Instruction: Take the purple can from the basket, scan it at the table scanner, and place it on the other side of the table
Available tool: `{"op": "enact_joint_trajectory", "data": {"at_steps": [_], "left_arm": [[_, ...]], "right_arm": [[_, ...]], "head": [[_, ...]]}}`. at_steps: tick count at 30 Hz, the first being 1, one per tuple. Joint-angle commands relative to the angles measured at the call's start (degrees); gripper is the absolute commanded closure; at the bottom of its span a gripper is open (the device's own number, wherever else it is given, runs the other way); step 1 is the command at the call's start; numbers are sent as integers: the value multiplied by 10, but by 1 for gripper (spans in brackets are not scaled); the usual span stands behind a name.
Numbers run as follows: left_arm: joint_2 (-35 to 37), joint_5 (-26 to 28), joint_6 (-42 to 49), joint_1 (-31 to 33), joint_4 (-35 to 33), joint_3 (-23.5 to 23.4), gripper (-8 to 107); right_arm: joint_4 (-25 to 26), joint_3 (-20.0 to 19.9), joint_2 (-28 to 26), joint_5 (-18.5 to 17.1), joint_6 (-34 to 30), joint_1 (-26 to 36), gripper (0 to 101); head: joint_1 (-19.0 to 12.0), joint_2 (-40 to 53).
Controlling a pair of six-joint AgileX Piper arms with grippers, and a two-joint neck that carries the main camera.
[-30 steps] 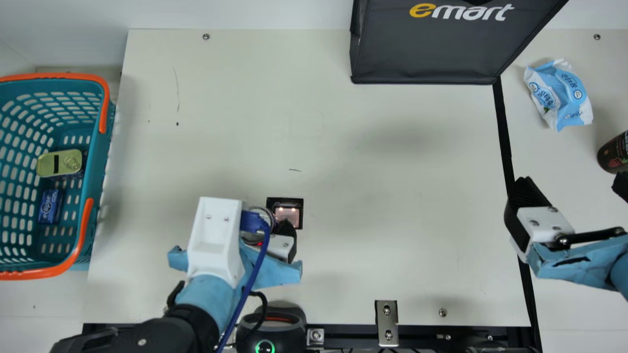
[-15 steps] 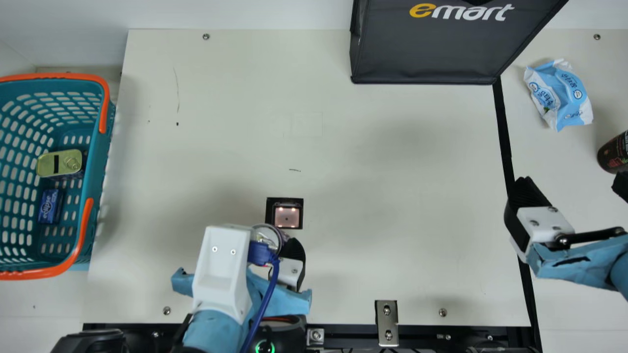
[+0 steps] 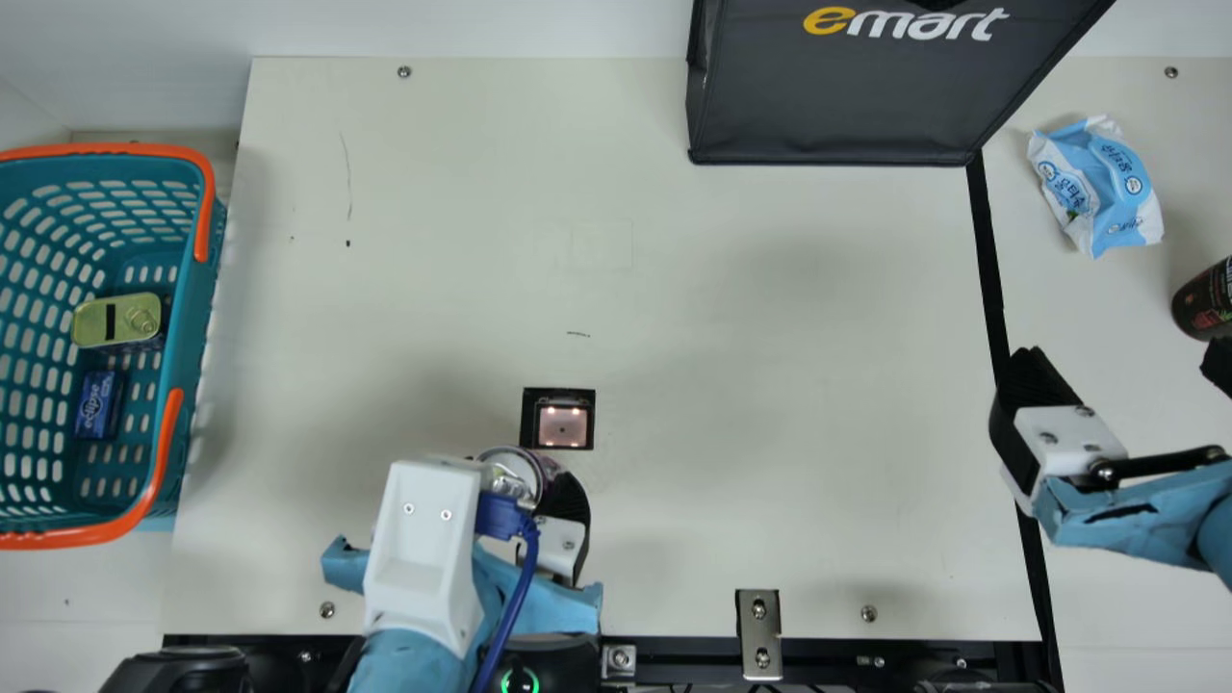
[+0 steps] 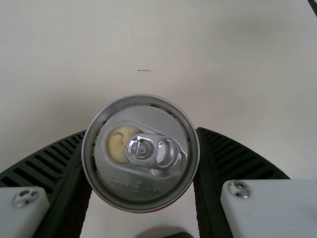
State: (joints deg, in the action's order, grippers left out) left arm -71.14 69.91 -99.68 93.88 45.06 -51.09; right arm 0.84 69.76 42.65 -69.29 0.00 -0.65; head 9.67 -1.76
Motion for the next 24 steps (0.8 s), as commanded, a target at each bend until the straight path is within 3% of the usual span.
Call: {"op": "enact_joint_trajectory", "data": {"at_steps": [1,16,24], "left_arm": [[1,0,-4,2,2,4,107],[-15,-8,-31,13,19,24,107],[2,-38,10,-11,23,35,107]], "right_arm": [[0,0,0,0,0,0,6],[0,0,0,0,0,0,6],[0,0,0,0,0,0,6]], "head": [[-17,2],[-17,2],[-17,2]]}}
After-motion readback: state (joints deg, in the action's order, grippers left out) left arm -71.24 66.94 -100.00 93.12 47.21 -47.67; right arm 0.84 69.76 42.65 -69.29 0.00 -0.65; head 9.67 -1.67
